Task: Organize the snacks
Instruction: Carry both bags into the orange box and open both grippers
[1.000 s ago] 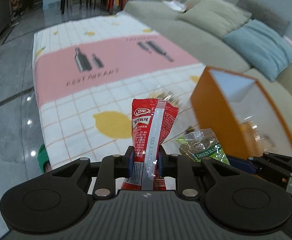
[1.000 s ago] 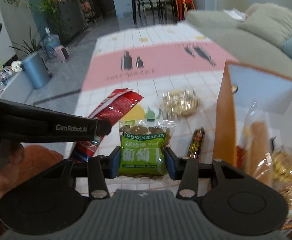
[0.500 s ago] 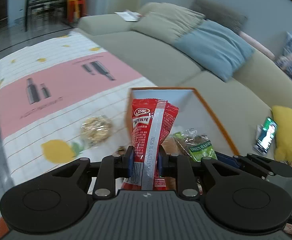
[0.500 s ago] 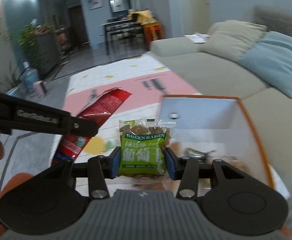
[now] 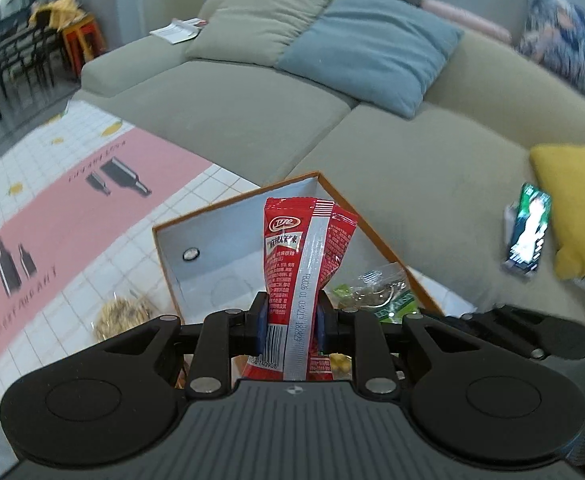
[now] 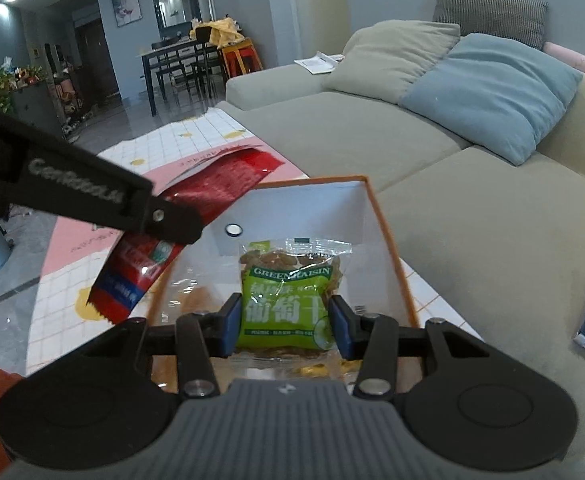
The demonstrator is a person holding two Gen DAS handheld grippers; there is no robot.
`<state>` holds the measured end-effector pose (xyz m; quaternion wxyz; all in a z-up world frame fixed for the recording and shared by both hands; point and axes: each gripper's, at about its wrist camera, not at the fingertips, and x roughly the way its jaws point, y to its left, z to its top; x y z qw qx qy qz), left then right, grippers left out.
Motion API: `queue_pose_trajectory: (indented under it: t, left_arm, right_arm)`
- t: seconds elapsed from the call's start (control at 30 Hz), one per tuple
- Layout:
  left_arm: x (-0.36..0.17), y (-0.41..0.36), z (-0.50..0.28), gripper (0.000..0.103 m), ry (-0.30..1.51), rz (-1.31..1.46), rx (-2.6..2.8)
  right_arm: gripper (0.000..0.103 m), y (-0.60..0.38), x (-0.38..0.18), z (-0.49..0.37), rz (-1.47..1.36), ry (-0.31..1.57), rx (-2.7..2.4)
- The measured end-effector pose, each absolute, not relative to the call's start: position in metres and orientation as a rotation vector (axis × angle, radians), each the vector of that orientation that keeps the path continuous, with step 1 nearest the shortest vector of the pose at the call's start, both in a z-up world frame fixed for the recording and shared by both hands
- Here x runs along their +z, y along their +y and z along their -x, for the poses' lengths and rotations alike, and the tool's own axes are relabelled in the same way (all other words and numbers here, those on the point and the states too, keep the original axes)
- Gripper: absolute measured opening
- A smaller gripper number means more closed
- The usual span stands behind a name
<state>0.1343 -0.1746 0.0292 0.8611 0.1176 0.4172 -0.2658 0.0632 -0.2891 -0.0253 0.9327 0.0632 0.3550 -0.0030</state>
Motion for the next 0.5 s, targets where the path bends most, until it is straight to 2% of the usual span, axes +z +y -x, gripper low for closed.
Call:
queue_pose_trajectory:
  t: [0.5]
  left_arm:
    - [-0.023, -0.215, -0.202, 0.025, 0.958, -0.513, -0.476]
  right_arm:
    - [0.045, -0.297, -0.072, -0.143, -0.077, 0.912, 0.050]
